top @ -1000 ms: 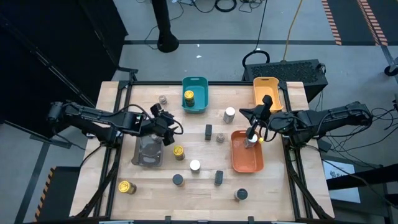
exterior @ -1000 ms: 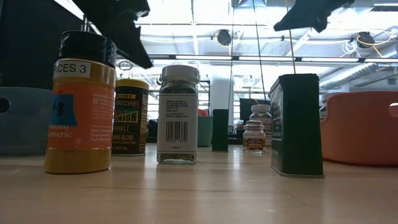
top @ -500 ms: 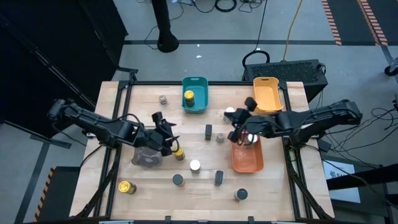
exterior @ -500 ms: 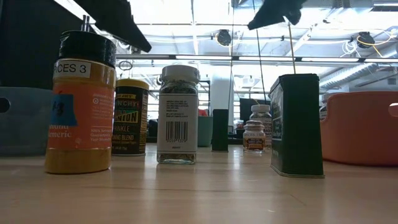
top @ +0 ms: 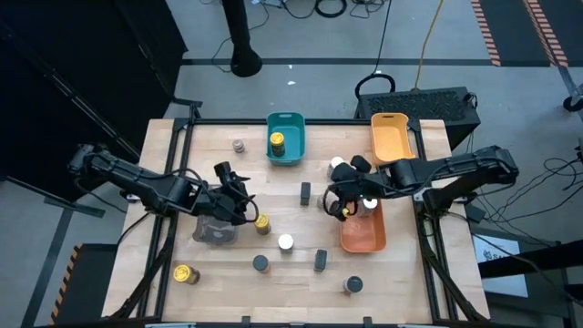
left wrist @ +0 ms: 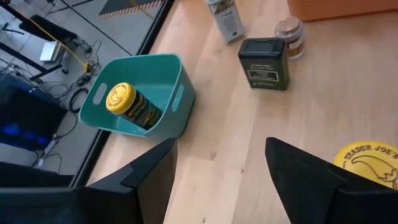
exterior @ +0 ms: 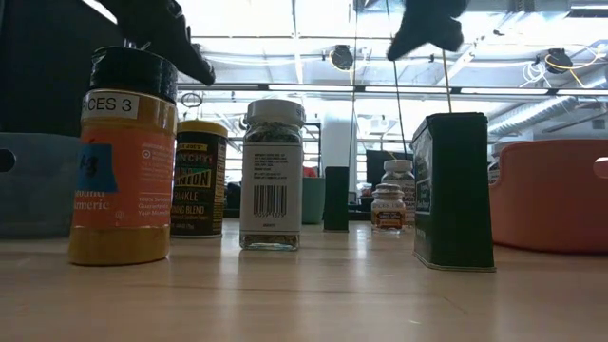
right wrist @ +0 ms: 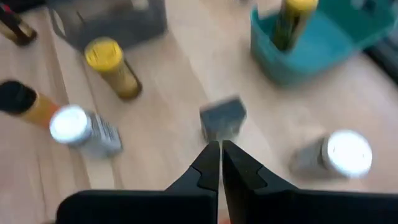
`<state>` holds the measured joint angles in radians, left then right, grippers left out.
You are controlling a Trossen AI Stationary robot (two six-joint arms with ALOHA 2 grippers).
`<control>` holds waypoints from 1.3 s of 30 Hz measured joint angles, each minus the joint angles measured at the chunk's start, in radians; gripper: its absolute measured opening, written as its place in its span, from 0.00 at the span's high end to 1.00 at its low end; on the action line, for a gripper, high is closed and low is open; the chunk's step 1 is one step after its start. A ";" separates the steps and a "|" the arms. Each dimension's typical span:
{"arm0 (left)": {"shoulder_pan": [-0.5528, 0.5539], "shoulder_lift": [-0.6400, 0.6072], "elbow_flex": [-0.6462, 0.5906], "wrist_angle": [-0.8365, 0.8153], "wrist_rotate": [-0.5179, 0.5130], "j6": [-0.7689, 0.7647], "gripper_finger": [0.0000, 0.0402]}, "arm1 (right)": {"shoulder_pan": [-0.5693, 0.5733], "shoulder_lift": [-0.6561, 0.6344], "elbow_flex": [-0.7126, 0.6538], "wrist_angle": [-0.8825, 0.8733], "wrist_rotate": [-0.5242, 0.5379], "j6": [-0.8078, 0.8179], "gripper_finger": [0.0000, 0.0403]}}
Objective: Sort spices by type
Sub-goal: Put the bottom black seasoning can into the yellow bin
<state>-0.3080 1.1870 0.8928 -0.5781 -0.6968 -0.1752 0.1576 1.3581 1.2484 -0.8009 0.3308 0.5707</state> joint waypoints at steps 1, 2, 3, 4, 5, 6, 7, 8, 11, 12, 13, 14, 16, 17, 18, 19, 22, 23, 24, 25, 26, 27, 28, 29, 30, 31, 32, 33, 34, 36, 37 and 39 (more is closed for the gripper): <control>0.000 0.000 0.000 -0.005 0.000 -0.002 0.37 | -0.002 0.000 0.000 -0.030 -0.019 0.008 1.00; 0.000 0.000 0.000 -0.009 0.000 -0.002 0.37 | -0.005 0.000 0.000 -0.063 -0.040 -0.001 1.00; 0.000 0.000 0.000 -0.009 0.000 -0.002 0.37 | -0.007 0.000 0.000 -0.093 -0.060 -0.035 1.00; 0.000 0.000 0.000 -0.007 0.000 -0.002 0.37 | -0.007 0.000 0.000 -0.119 -0.075 -0.074 1.00; 0.000 0.000 0.000 -0.008 0.000 -0.002 0.37 | -0.005 0.000 0.000 -0.139 -0.081 -0.106 1.00; 0.000 0.000 0.000 -0.008 0.000 -0.002 0.37 | -0.002 0.000 0.000 -0.154 -0.086 -0.126 1.00; 0.000 0.000 0.000 -0.007 -0.001 -0.002 0.37 | 0.001 0.000 0.000 -0.160 -0.095 -0.139 1.00; 0.000 0.000 0.000 -0.008 -0.001 -0.002 0.37 | 0.002 0.000 0.000 -0.159 -0.097 -0.149 1.00; 0.000 0.000 0.000 -0.007 -0.001 -0.002 0.37 | 0.001 0.000 0.000 -0.152 -0.098 -0.196 1.00; 0.000 0.000 0.000 -0.007 -0.001 -0.002 0.37 | 0.001 0.000 0.000 -0.152 -0.098 -0.211 1.00; 0.000 0.000 0.000 -0.007 -0.001 -0.002 0.37 | 0.001 0.000 0.000 -0.150 -0.098 -0.220 1.00; 0.000 0.000 0.000 -0.007 -0.001 -0.002 0.37 | 0.001 0.003 0.000 -0.143 -0.097 -0.231 1.00; 0.000 0.000 0.000 -0.007 -0.001 -0.002 0.37 | -0.001 0.009 0.000 -0.129 -0.096 -0.259 1.00; 0.000 0.000 0.000 -0.007 -0.001 -0.002 0.37 | -0.001 0.011 0.000 -0.122 -0.096 -0.273 1.00; 0.000 0.000 0.000 -0.007 -0.001 -0.002 0.37 | -0.001 0.014 0.000 -0.113 -0.095 -0.285 1.00; 0.000 0.000 0.000 -0.007 -0.001 -0.002 0.37 | -0.001 0.019 0.000 -0.097 -0.093 -0.293 1.00; 0.000 0.000 0.000 -0.007 -0.015 -0.002 0.37 | -0.003 0.037 0.000 -0.058 -0.090 -0.321 1.00; 0.000 0.000 0.000 -0.007 -0.016 -0.002 0.37 | -0.003 0.046 0.000 -0.050 -0.090 -0.324 1.00; 0.000 0.000 0.000 -0.007 -0.016 -0.002 0.37 | -0.005 0.055 0.000 -0.041 -0.089 -0.325 1.00; 0.000 0.000 0.000 -0.007 -0.016 -0.002 0.37 | -0.006 0.064 0.000 -0.038 -0.089 -0.325 1.00; 0.000 0.001 0.000 -0.007 -0.016 -0.002 0.37 | -0.006 0.076 0.000 -0.040 -0.089 -0.325 1.00; 0.000 0.000 0.000 -0.007 -0.016 -0.002 0.37 | -0.007 0.089 0.000 -0.041 -0.089 -0.325 1.00; 0.000 0.000 0.000 -0.007 -0.016 -0.002 0.37 | -0.007 0.102 0.000 -0.040 -0.093 -0.326 1.00; 0.000 0.000 0.000 -0.007 -0.016 -0.002 0.37 | -0.007 0.115 0.000 -0.040 -0.097 -0.328 1.00; 0.000 0.000 0.000 -0.007 -0.016 -0.002 0.37 | -0.005 0.127 0.000 -0.039 -0.098 -0.329 1.00; 0.000 0.000 0.000 -0.007 -0.016 -0.002 0.37 | -0.001 0.138 0.000 -0.037 -0.098 -0.329 1.00; 0.000 0.001 0.000 -0.007 -0.016 -0.002 0.37 | 0.002 0.146 0.000 -0.034 -0.098 -0.329 1.00; 0.000 0.001 0.000 -0.007 -0.016 -0.002 0.37 | 0.006 0.155 0.000 -0.033 -0.099 -0.329 1.00; 0.000 0.001 0.000 -0.007 -0.016 -0.002 0.37 | 0.011 0.164 0.000 -0.029 -0.099 -0.329 1.00; 0.000 0.001 0.000 -0.007 -0.016 -0.002 0.37 | 0.021 0.174 0.000 -0.012 -0.102 -0.332 1.00; 0.000 0.000 0.000 -0.007 -0.016 -0.002 0.37 | 0.026 0.175 0.000 -0.003 -0.104 -0.342 1.00; 0.000 0.001 0.000 -0.007 -0.016 -0.002 0.37 | 0.040 0.176 0.000 0.018 -0.122 -0.374 1.00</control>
<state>-0.3080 1.1875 0.8928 -0.5850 -0.7130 -0.1772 0.1973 1.5337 1.2480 -0.7826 0.2092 0.1963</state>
